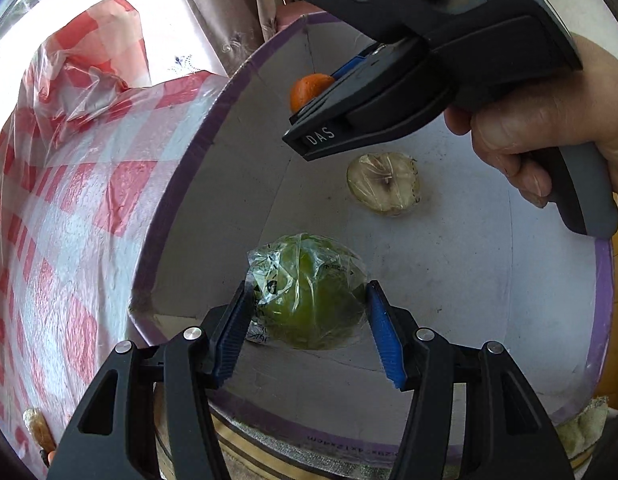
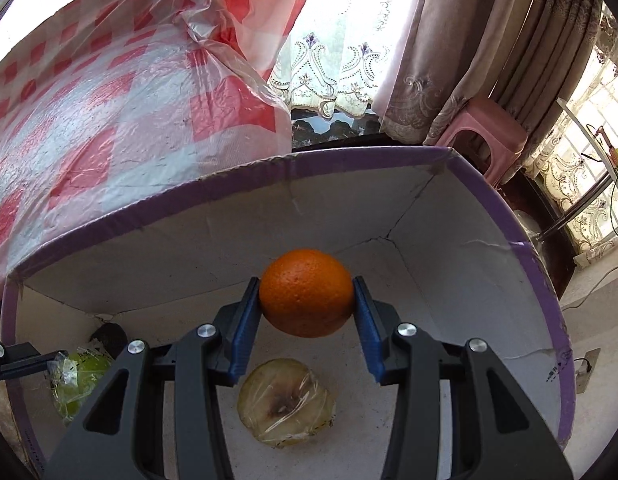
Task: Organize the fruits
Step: 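Carry both fruits into the white box and open both tools, then move both open tools back over the remaining fruits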
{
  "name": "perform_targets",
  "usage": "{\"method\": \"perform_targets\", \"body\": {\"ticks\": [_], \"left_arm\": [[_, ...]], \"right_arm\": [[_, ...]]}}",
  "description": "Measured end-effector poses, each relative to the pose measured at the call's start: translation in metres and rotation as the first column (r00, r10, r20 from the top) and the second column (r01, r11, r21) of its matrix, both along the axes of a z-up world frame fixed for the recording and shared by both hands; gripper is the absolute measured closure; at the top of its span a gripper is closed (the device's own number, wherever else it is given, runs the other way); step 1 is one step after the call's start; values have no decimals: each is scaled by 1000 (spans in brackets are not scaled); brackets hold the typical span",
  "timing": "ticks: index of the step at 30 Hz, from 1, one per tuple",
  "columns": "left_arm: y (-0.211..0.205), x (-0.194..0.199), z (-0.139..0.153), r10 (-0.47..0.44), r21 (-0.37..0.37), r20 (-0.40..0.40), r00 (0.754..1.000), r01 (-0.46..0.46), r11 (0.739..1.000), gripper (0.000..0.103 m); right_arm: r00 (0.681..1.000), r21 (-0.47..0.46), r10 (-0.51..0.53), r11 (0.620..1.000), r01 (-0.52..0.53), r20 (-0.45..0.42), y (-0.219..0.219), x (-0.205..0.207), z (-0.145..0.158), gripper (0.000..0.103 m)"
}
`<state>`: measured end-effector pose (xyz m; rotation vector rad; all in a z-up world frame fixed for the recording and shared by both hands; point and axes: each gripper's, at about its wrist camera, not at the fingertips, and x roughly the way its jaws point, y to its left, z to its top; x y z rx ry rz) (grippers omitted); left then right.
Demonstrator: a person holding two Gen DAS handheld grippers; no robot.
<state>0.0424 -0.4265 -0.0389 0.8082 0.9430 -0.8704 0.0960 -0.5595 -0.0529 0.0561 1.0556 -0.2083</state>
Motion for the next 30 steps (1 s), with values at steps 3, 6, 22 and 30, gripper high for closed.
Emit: {"method": "perform_targets", "body": {"ticks": [3,6,22,30], "left_arm": [[-5,0,-9,-16,54,25,1000,14,998,48],[-10,-2,-17,-33,100,55,998,27,995,47],[-15,6,-21,34,131,243,969,-67,989,41],[-2,-1,17,69,27,415,907,-88,996,28]], "right_arm": [[1000,1,3,1000,-3,-6,0,4,-7,58],[1000,3,2,1000,-2,-19,-1,6,-15,58],[1000,27,-15,1000,15,-10,-3,3,-27,25],[995,34,-55,998,52,89,0,-7,3,22]]}}
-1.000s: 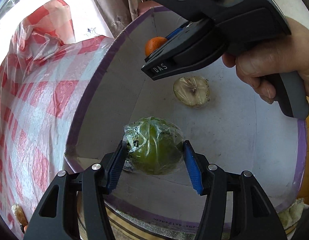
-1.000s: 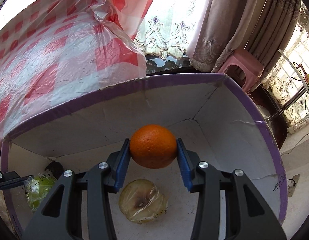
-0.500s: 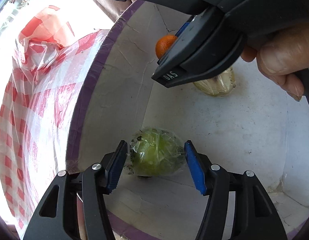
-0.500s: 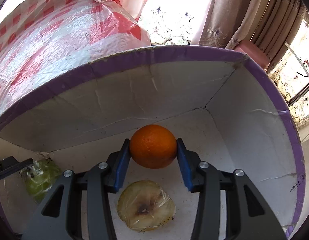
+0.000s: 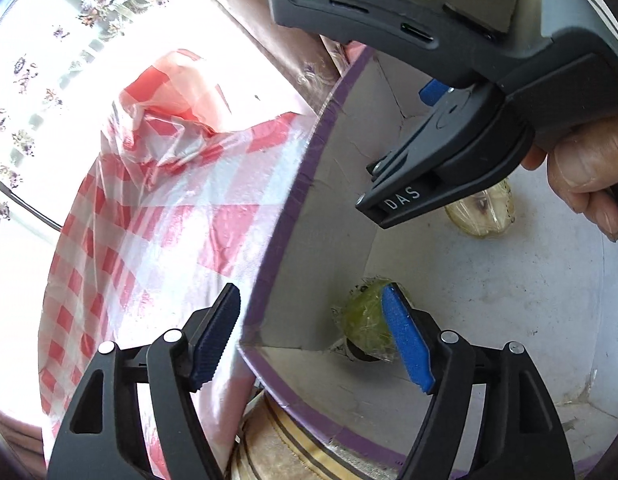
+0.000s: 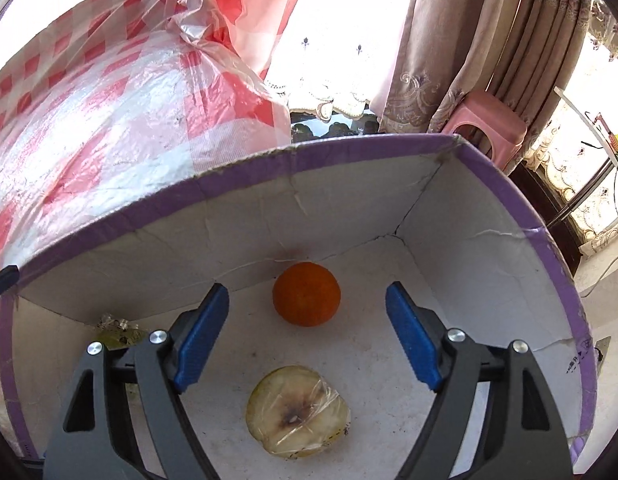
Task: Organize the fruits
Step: 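Move both open tools back over the remaining fruits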
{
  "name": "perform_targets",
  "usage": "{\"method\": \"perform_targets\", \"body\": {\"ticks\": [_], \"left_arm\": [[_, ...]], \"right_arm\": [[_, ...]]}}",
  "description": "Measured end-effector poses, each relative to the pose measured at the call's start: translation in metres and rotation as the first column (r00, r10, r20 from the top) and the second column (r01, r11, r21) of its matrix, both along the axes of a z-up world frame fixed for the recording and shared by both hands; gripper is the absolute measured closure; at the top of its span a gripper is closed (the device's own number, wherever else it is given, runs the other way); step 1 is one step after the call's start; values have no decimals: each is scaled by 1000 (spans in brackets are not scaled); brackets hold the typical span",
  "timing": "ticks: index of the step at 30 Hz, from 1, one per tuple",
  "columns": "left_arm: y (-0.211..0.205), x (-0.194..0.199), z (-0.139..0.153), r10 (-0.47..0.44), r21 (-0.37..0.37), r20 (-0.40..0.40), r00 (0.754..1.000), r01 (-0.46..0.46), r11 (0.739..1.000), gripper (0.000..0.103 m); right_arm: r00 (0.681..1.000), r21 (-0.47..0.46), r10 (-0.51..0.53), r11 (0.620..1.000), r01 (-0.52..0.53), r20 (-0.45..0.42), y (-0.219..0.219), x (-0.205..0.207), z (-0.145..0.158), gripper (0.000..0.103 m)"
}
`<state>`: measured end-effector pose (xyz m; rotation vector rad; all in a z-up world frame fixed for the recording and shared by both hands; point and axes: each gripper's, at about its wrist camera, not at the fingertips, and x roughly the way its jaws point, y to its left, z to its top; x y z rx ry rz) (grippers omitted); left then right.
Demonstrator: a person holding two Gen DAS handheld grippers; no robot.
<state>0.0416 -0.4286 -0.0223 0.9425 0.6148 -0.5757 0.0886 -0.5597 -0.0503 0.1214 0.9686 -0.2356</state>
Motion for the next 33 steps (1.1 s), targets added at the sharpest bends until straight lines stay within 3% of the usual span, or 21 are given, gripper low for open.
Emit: {"method": "perform_targets", "body": {"ticks": [7,12,16,21,33], "left_arm": [[26,13,30,79,-140,55,995,-71,988,25],[60,12,62,129,-292,94,987,-96,952,25],[91,10,82,193,-366,132,972,-133,921,25],[135,11,99,289,-424,162,944,-198,884,17],[224,14,103,406,-488,80,910,-319,812,15]], "right_arm": [[992,52,-26,998,19,125,6,-21,41,19],[979,70,8,997,-23,203,21,-32,68,19],[968,88,25,995,-48,248,37,-36,90,19],[953,106,68,989,-103,294,64,-35,112,19],[910,105,259,946,-306,322,163,-13,125,19]]}}
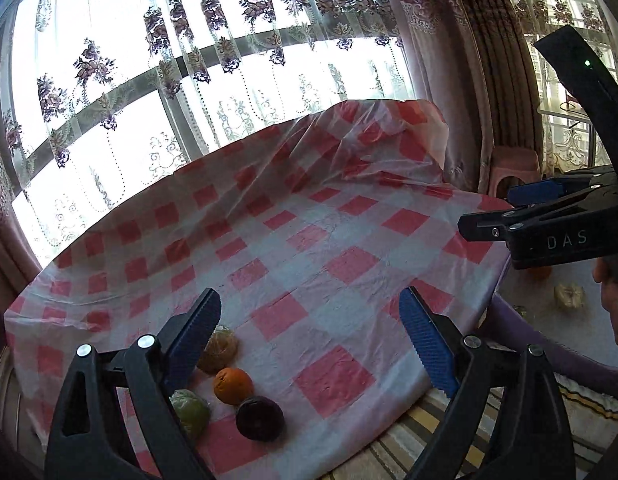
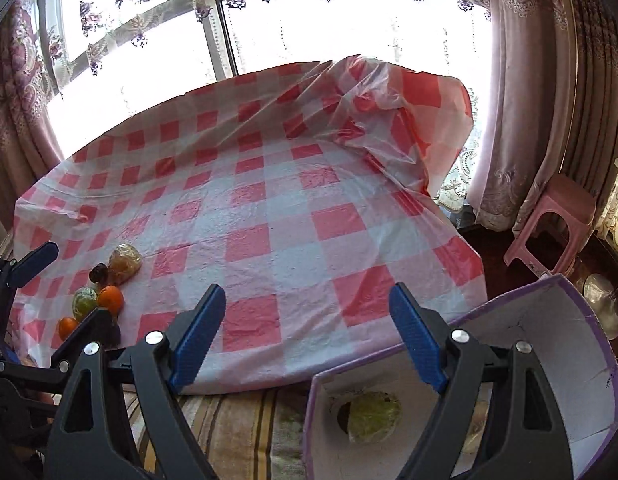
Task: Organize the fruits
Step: 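Move both open tools back over the remaining fruits, then grasp the orange with the left tool while the right tool grasps the dark round fruit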
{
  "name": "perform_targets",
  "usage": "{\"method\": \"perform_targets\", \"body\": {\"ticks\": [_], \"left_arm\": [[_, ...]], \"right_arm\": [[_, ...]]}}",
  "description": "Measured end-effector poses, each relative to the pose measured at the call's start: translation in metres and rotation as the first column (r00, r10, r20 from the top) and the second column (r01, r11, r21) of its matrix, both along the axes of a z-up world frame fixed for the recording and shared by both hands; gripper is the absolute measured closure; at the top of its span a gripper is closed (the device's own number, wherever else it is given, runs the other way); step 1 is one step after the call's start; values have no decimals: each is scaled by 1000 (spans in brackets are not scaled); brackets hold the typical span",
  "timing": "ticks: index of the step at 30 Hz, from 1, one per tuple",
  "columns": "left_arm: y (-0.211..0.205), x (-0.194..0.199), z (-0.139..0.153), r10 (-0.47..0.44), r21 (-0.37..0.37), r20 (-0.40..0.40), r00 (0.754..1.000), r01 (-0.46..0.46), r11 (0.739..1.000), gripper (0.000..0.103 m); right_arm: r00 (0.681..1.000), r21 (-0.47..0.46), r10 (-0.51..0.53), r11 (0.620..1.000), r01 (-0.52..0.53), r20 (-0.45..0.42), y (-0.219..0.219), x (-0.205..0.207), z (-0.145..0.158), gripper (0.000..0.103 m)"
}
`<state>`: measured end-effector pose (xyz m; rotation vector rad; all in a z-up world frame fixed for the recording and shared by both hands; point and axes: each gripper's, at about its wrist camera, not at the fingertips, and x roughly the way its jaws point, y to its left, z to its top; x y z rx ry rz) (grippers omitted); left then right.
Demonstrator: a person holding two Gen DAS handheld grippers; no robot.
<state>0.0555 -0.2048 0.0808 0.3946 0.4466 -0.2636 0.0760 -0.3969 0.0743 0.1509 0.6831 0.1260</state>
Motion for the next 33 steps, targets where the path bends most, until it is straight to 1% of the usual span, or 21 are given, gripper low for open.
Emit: {"method": "perform_targets", "body": {"ticks": [5,9,12,13,15,19,21,23,25,27,33], "left_arm": [[41,1,-4,79,-54,-42,996,-81,995,15],[78,0,-5,154,-99,-75,985,-161,982,15],[102,-1,-9,194,-116,-103,976,-205,972,15],[110,-3,-10,200,-125,-114,973,-213,969,18],[126,-4,-14,203,-144,-150,968,-224,964,22],[157,-9,-24,210,-158,-211,955,-246,956,34],[171,-10,-29,216,-165,-240,946,-260,952,36],[184,-9,-33,206,-196,-281,937,-266,944,41],[194,-8,-36,190,-226,-315,930,-267,937,41],[196,-7,-38,177,-237,-329,927,-263,935,41],[192,-1,-50,127,-239,-363,923,-224,945,43]], "right_arm": [[996,15,83,996,-82,-15,38,7,-4,19],[989,54,146,988,-144,-39,63,13,-12,19],[982,55,179,983,-176,-54,82,16,-18,19],[979,54,194,980,-191,-60,90,16,-20,19],[972,48,225,974,-222,-70,107,17,-24,19],[954,23,285,959,-284,-95,139,16,-32,19],[945,15,310,951,-310,-104,151,16,-35,19],[939,4,326,945,-328,-112,162,16,-36,19],[932,-14,341,939,-345,-120,173,17,-37,19],[926,-41,354,931,-362,-128,183,17,-38,19],[910,-117,378,909,-400,-170,209,22,-47,19]]}}
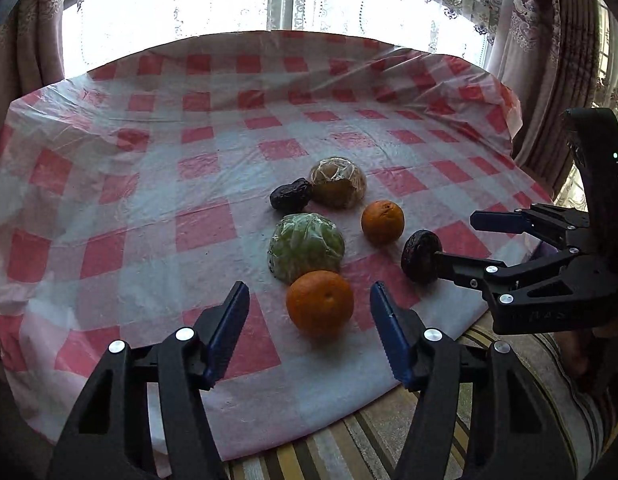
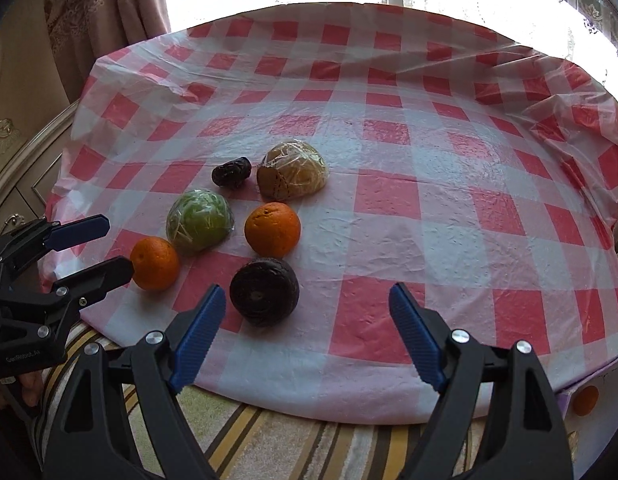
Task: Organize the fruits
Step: 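Grasp the orange with the left tool while the right tool grasps the dark round fruit, then carry the orange and dark round fruit over the white box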
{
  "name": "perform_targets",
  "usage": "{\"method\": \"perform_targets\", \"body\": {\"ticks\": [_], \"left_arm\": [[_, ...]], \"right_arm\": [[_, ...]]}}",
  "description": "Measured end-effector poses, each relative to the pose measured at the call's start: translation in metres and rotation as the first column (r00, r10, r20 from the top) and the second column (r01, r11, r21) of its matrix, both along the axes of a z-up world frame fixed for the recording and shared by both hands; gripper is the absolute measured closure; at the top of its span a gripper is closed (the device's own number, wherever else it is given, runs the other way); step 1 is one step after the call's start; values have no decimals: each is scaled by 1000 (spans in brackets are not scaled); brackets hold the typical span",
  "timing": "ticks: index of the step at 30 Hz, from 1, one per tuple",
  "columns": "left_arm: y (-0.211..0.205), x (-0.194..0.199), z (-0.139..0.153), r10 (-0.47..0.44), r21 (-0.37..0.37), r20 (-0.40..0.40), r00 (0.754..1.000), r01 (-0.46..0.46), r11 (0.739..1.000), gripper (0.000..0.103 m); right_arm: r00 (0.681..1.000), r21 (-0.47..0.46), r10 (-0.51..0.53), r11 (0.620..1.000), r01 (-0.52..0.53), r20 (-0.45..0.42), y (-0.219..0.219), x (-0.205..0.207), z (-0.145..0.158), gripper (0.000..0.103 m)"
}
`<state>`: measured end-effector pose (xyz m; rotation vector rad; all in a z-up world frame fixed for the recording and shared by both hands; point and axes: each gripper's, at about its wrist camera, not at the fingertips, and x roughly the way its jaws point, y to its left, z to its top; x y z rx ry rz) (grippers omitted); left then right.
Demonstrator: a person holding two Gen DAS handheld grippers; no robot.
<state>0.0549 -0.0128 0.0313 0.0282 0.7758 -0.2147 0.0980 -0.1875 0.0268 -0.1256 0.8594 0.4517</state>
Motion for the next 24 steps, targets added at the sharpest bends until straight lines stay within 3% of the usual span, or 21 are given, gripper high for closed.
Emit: {"method": "perform_targets", "body": {"ticks": [9,14,19,24], "left_arm": [[-6,12,-13,-27,23,-45,999,28,999,43],[-10,16,-20,-45,25,-68,997,47,999,57],[-8,18,-24,-45,13,-79,996,46,999,62],[-7,18,-24,-44,10,-77,996,45,999,63]], "right_arm": [[1000,-50,9,999,-11,-28,15,10,-15,19],[999,-53,11,999,-13,-31,17,12,-17,23],[999,-55,44,997,-45,-30,24,11,-20,38],[998,-52,58,997,-59,-19,26,8,-19,61]]}}
